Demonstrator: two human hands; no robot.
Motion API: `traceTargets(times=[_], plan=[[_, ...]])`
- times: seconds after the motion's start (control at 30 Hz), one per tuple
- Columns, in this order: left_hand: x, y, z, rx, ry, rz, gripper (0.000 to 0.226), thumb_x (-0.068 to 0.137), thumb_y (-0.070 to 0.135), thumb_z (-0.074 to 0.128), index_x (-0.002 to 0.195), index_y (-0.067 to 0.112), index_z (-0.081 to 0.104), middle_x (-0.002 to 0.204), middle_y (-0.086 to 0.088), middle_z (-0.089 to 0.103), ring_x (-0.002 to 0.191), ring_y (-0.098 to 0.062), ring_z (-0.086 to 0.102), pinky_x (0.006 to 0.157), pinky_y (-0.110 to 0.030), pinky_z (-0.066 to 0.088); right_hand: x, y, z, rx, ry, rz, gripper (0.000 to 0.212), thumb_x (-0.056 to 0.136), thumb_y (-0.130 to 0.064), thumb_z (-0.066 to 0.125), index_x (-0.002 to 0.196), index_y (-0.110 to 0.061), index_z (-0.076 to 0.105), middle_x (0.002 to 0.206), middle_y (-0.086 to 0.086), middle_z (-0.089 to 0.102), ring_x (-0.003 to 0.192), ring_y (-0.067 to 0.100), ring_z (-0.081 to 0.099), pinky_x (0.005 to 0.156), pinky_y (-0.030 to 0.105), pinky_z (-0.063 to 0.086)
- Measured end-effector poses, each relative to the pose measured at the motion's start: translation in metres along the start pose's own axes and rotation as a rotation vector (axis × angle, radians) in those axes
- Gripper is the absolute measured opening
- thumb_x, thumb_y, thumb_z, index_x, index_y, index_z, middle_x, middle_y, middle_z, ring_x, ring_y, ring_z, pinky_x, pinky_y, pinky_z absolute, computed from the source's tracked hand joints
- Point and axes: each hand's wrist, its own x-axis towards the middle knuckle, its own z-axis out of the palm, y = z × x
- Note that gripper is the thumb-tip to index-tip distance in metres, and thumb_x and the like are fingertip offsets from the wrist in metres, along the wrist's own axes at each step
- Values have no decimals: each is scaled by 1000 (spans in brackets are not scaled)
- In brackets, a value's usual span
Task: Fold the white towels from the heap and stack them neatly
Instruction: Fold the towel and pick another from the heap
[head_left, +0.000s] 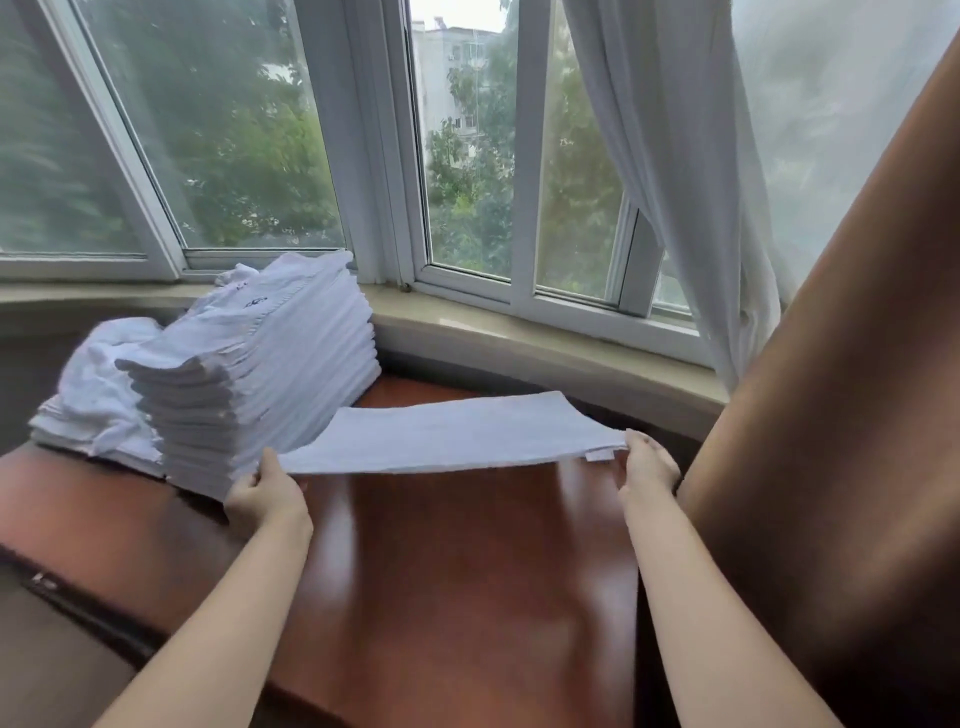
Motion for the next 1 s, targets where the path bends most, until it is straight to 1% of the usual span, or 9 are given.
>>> traceTargets(times=[0.1, 0.17, 0.3, 0.43, 0.53, 0.63, 0.77, 0.9, 1.0], plan=[[-12, -64, -44, 115, 5, -119, 40, 89, 30, 64, 97, -9, 67, 101, -26, 69, 87, -38, 68, 83, -47, 57, 5, 38, -49, -138, 147, 109, 10, 89, 1, 59, 87, -9, 61, 73, 4, 56, 57, 12, 54, 54, 21, 46], [-23, -94, -70, 175, 29, -156, 33, 89, 24, 62, 93, -9, 66, 98, -25, 69, 87, -38, 68, 80, -44, 57, 6, 55, -75, -165, 216, 195, 11, 88, 5, 58, 90, -6, 59, 72, 6, 54, 50, 13, 55, 42, 19, 47], [-38, -107, -85, 152, 106, -179, 21, 87, 9, 56, 100, -2, 67, 76, -12, 64, 52, -18, 58, 48, -22, 47, 5, 68, -93, -245, 311, 254, 14, 87, 0, 58, 98, -7, 52, 75, 4, 51, 62, 16, 53, 51, 26, 44], [-29, -87, -59, 99, 66, -140, 22, 86, 9, 56, 107, 8, 62, 93, -7, 61, 70, -26, 61, 66, -33, 54, 16, 65, -71, -286, 299, 210, 9, 88, -3, 58, 96, -7, 57, 74, 3, 57, 65, 17, 59, 55, 28, 47], [-14, -71, -26, 60, 33, -149, 16, 84, 7, 53, 95, 10, 64, 71, -2, 62, 57, -19, 60, 53, -24, 51, 34, 60, -39, -247, 250, 153, 11, 88, -2, 56, 97, -8, 61, 73, 2, 57, 59, 12, 57, 51, 22, 46], [8, -56, 17, -7, 14, -144, 9, 86, 4, 55, 92, 8, 61, 69, 0, 60, 55, -15, 58, 43, -18, 49, 59, 54, 2, -165, 213, 102, 15, 89, 0, 55, 99, -8, 62, 77, 3, 57, 59, 12, 56, 51, 20, 48], [44, -61, 70, 67, -126, -151, 18, 93, 10, 56, 108, 2, 60, 97, -10, 64, 72, -17, 64, 64, -24, 54, 93, 67, 43, -222, 118, 65, 28, 94, -1, 52, 120, -5, 60, 86, 4, 58, 74, 16, 59, 70, 23, 52], [52, -98, 90, 410, -419, -65, 46, 93, 19, 59, 137, 15, 45, 120, -2, 58, 98, -17, 60, 88, -29, 49, 106, 114, 41, -608, -11, 68, 40, 94, -8, 53, 134, -13, 51, 113, 3, 54, 90, 15, 53, 74, 25, 43], [50, -124, 78, 655, -532, 11, 49, 91, 7, 59, 138, 9, 45, 132, -7, 55, 118, -22, 55, 102, -34, 42, 107, 142, 23, -863, 36, -49, 42, 92, -3, 54, 133, -8, 52, 134, 7, 53, 122, 25, 49, 99, 31, 40]])
